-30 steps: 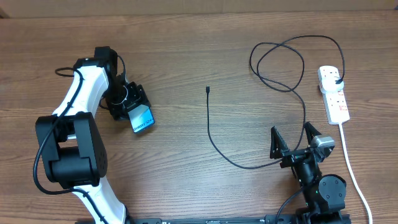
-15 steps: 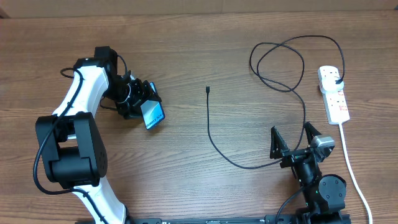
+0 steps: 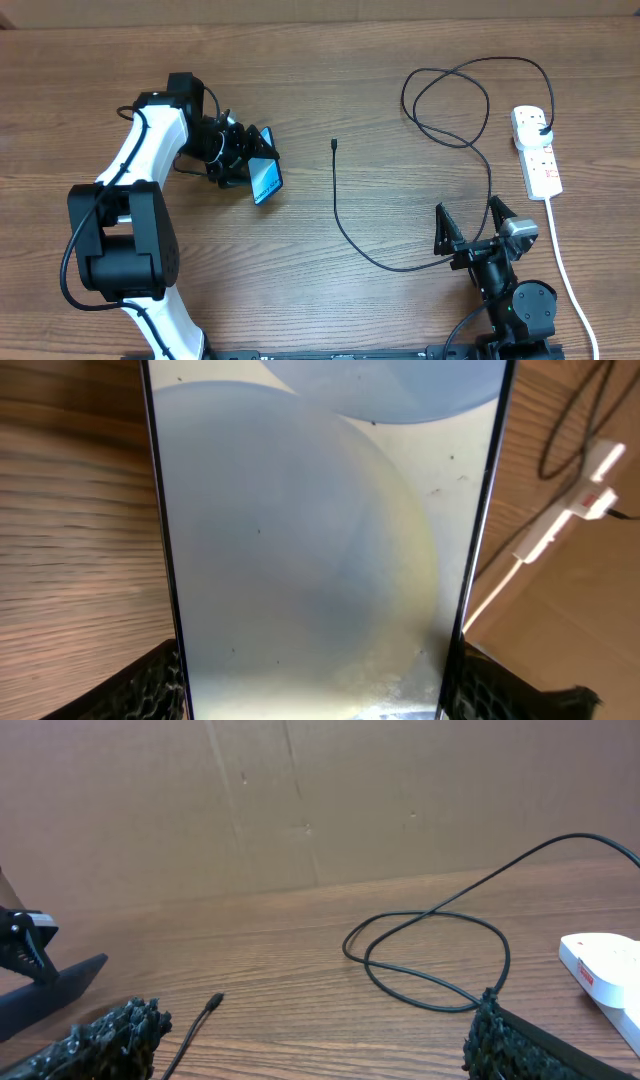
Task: Plug charger to phone and switch on socket
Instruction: 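Lift the smartphone with the left gripper and tilt it upright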
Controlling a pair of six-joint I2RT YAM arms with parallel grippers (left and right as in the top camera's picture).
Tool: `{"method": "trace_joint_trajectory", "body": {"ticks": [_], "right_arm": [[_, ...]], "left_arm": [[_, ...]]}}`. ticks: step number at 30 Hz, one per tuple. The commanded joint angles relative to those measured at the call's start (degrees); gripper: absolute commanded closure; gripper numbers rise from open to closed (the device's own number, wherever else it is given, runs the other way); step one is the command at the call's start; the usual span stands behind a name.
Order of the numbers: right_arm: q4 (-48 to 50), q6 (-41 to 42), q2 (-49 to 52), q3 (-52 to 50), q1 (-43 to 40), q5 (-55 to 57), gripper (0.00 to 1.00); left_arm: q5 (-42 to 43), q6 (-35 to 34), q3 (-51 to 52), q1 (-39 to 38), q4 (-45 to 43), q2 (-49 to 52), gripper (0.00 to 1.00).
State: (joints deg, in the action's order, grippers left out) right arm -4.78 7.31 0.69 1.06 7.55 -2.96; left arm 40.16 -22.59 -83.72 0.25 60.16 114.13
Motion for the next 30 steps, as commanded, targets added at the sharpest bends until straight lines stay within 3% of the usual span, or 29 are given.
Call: {"method": "trace_joint_trajectory", "body": {"ticks": [1,30], "right_arm": [[0.2,0.2,-0.5,-0.6,0.2,0.4,0.00],[0.2,0.2,-0.5,-0.6,0.2,0.3,0.00]], "left_arm": [[6.0,-0.8,-1.6,-1.0,-0.3,0.0,0.56],[27.9,0.7,-1.6,-1.4,-0.6,0.0,0.59]]}}
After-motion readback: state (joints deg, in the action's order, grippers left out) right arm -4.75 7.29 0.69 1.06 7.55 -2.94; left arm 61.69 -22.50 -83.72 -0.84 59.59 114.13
